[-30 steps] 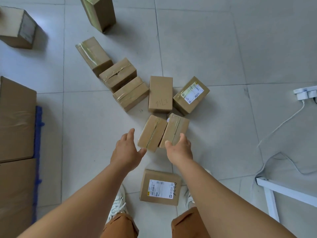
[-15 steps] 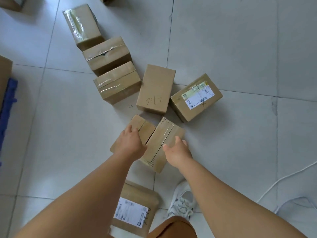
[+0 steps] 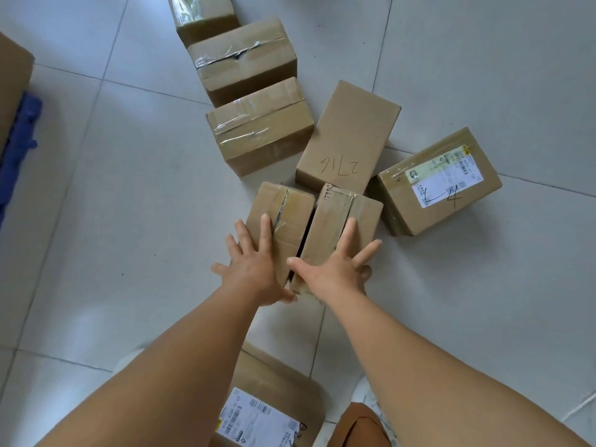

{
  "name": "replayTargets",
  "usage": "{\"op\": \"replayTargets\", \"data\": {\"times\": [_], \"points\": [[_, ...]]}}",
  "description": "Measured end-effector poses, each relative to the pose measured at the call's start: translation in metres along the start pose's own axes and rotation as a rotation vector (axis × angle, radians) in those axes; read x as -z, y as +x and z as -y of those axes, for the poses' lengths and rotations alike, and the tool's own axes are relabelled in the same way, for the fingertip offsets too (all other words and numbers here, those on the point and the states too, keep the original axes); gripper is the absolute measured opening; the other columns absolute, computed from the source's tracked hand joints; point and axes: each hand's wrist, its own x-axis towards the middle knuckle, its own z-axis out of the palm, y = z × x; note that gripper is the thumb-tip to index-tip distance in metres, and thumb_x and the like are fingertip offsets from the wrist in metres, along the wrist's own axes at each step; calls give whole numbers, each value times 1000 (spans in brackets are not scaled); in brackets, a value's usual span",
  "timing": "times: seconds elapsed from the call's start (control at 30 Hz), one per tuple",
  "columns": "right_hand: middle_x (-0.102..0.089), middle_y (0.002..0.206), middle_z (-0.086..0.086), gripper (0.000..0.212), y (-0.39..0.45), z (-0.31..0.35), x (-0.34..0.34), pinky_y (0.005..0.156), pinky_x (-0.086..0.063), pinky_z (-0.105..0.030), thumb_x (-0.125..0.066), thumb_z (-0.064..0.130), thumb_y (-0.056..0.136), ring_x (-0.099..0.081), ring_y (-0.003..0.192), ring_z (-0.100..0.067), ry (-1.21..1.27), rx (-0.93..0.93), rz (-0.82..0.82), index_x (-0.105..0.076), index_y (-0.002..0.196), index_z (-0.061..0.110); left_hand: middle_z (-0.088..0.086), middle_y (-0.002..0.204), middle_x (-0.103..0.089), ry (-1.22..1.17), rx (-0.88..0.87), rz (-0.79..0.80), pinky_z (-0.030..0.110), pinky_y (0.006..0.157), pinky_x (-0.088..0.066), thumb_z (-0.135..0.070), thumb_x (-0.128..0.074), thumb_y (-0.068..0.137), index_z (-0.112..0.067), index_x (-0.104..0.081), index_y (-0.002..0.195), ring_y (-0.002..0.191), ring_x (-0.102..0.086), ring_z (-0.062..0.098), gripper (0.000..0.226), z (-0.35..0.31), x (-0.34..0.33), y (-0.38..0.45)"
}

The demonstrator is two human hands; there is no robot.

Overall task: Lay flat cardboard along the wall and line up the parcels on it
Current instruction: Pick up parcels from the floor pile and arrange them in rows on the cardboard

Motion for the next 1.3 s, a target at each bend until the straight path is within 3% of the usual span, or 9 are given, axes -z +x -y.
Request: {"op": "replayTargets", "data": {"times": [0.07,0.17,0.27,0.33,0.67,0.97,1.3], "points": [[40,149,-9,134,1,2,-4,100,-37,-57,-76,61,63,-11,139,-41,-54,-13,-25,35,137,46,13,150,33,11,7,-18,57,103,-31,-54,-82,60,-37,46,132,144,2,38,147,1,-2,2],[28,151,-13,133,-1,8,-6,96,-42,-51,-78,53,65,-23,130,-40,-79,-61,-60,34,138,44,18,150,8,-44,-26,-88,44,96,-39,-49,-80,63,-40,43,133,128,-25,35,142,8,-4,3],[0,145,-15,127,-8,17,-3,92,-44,-50,-76,46,63,-31,118,-36,-68,-97,-119,25,139,41,16,145,-1,-70,-59,-127,42,96,-38,-49,-76,65,-40,40,135,123,-27,33,136,16,3,-1],[-9,139,-13,123,-19,23,3,91,-44,-49,-75,46,62,-32,115,-35,-61,-92,-150,19,141,38,14,145,-1,-98,-79,-158,42,98,-36,-48,-75,66,-39,38,136,124,-25,32,133,21,14,-9],[-4,145,-10,120,-141,83,73,93,-39,-50,-77,44,63,-31,122,-35,58,32,-199,11,144,39,10,141,-7,-269,-21,-285,41,97,-38,-56,-71,65,-38,33,139,122,-27,31,129,54,122,-114],[-4,149,-8,117,-253,134,130,99,-37,-51,-76,43,65,-25,130,-36,-35,342,-176,10,145,40,12,144,-5,-431,172,-467,44,102,-35,-56,-72,68,-36,29,141,129,-22,32,127,87,194,-233],[-7,149,-8,114,-367,163,99,99,-38,-50,-74,39,69,-27,129,-37,-155,565,-39,7,148,36,17,145,-1,-554,454,-574,45,101,-35,-56,-67,70,-31,31,140,127,-24,35,123,174,195,-345]]}}
